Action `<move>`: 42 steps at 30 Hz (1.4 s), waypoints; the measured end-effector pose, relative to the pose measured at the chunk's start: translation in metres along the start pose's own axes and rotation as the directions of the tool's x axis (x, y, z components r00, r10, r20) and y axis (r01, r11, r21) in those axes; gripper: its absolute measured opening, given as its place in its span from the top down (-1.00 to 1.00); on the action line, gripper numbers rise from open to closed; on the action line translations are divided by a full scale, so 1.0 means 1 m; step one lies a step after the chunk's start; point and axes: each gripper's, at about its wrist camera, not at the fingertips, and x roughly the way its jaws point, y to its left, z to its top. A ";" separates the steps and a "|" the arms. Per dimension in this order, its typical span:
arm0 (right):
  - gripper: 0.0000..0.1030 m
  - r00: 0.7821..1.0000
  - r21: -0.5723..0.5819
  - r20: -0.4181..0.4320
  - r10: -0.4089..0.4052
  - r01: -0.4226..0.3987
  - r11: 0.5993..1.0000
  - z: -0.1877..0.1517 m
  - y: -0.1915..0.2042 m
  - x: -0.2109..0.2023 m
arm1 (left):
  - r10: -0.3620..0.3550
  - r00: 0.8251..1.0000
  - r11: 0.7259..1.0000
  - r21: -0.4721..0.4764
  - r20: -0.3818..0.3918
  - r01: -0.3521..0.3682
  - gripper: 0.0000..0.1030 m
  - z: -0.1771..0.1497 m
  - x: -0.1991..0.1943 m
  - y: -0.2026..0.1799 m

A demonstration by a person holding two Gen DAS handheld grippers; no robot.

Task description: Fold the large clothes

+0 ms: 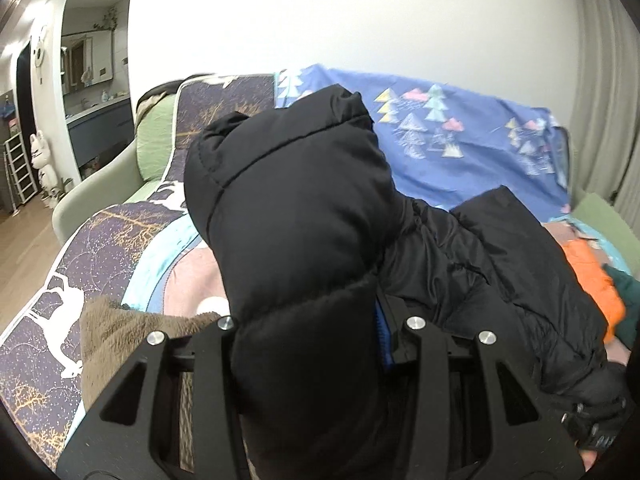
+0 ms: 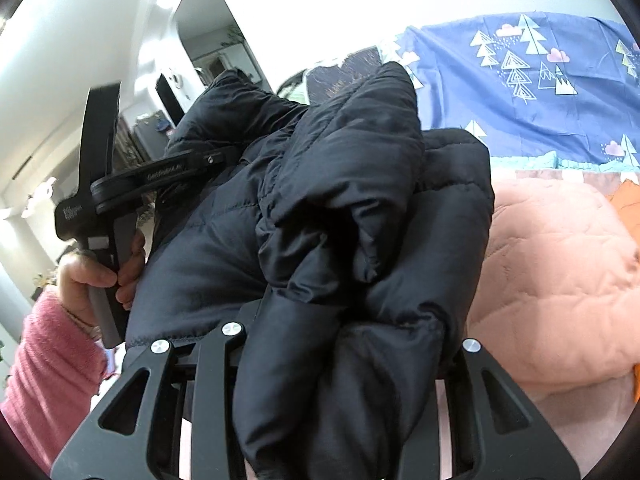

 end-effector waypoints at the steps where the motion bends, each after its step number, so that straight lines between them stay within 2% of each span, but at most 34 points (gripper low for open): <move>1: 0.34 1.000 -0.001 -0.006 -0.013 0.013 1.000 -0.001 -0.001 0.011 | 0.011 1.000 1.000 -0.003 -0.010 -0.011 0.19 0.000 0.012 0.000; 7: 0.34 0.994 0.037 -0.095 -0.062 0.066 0.997 -0.013 -0.022 0.078 | 0.090 0.991 0.996 -0.011 -0.101 -0.091 0.17 -0.011 0.094 0.020; 9: 0.32 0.983 0.039 -0.155 -0.095 0.102 0.994 -0.019 -0.033 0.103 | 0.153 0.971 0.987 -0.010 -0.184 -0.158 0.03 -0.024 0.127 0.025; 11: 0.27 0.967 0.048 -0.205 -0.153 0.166 0.985 -0.028 -0.047 0.121 | 0.206 0.940 0.976 -0.008 -0.272 -0.216 -0.08 -0.039 0.152 0.027; 12: 0.23 0.966 0.065 -0.206 -0.157 0.173 0.983 -0.033 -0.055 0.124 | 0.221 0.921 0.972 -0.009 -0.321 -0.236 -0.08 -0.047 0.166 0.028; 13: 0.23 0.970 0.060 -0.191 -0.151 0.165 0.984 -0.037 -0.058 0.123 | 0.228 0.913 0.969 -0.011 -0.337 -0.246 -0.18 -0.052 0.172 0.028; 14: 0.23 0.971 0.035 -0.184 -0.155 0.164 0.986 -0.039 -0.056 0.122 | 0.242 0.914 0.966 -0.011 -0.324 -0.260 -0.24 -0.056 0.170 0.026; 16: 0.22 0.968 -0.015 -0.179 -0.176 0.176 0.984 -0.041 -0.051 0.122 | 0.213 0.932 0.972 -0.035 -0.292 -0.233 -0.41 -0.057 0.162 0.027; 19: 0.21 0.967 0.012 -0.186 -0.172 0.177 0.984 -0.039 -0.055 0.124 | 0.200 0.925 0.967 -0.090 -0.323 -0.240 -0.58 -0.053 0.158 0.037; 22: 0.15 0.967 0.020 -0.187 -0.176 0.183 0.983 -0.041 -0.057 0.128 | 0.209 0.910 0.959 -0.105 -0.357 -0.262 -0.63 -0.050 0.149 0.043; 26: 0.04 0.965 0.018 -0.184 -0.184 0.191 0.981 -0.049 -0.050 0.124 | 0.220 0.928 0.964 -0.078 -0.299 -0.253 -0.65 -0.041 0.121 0.037; 27: -0.01 0.965 0.020 -0.187 -0.184 0.191 0.981 -0.050 -0.049 0.124 | 0.187 0.943 0.971 -0.092 -0.277 -0.220 -0.65 -0.041 0.111 0.034; 29: -0.06 0.964 0.025 -0.193 -0.181 0.189 0.982 -0.050 -0.048 0.123 | 0.078 0.971 0.987 -0.121 -0.227 -0.107 -0.65 -0.044 0.093 0.025; 30: -0.09 0.964 0.032 -0.199 -0.178 0.188 0.982 -0.050 -0.047 0.121 | 0.022 0.977 0.994 -0.103 -0.214 -0.045 -0.65 -0.050 0.088 0.014; 32: -0.12 0.962 0.054 -0.217 -0.166 0.181 0.982 -0.051 -0.045 0.112 | 0.028 0.973 0.999 -0.016 -0.229 -0.032 -0.65 -0.066 0.091 -0.005; 34: -0.12 0.963 0.063 -0.221 -0.155 0.173 0.983 -0.054 -0.042 0.098 | 0.113 0.950 0.988 0.135 -0.291 -0.076 -0.67 -0.097 0.113 -0.029; 36: -0.03 0.968 0.065 -0.205 -0.146 0.162 0.985 -0.061 -0.037 0.078 | 0.169 0.951 0.972 0.206 -0.259 -0.116 -0.72 -0.117 0.122 -0.039; 38: 0.13 0.973 0.076 -0.187 -0.136 0.152 0.985 -0.070 -0.036 0.063 | 0.162 0.957 0.974 0.196 -0.241 -0.116 -0.74 -0.123 0.125 -0.038; 39: 0.17 0.973 0.080 -0.183 -0.137 0.154 0.985 -0.075 -0.036 0.058 | 0.135 0.959 0.982 0.163 -0.248 -0.096 -0.76 -0.124 0.126 -0.034; 42: 0.15 0.976 0.102 -0.180 -0.123 0.143 0.984 -0.080 -0.038 0.057 | 0.111 0.960 0.989 0.121 -0.258 -0.082 -0.78 -0.125 0.129 -0.027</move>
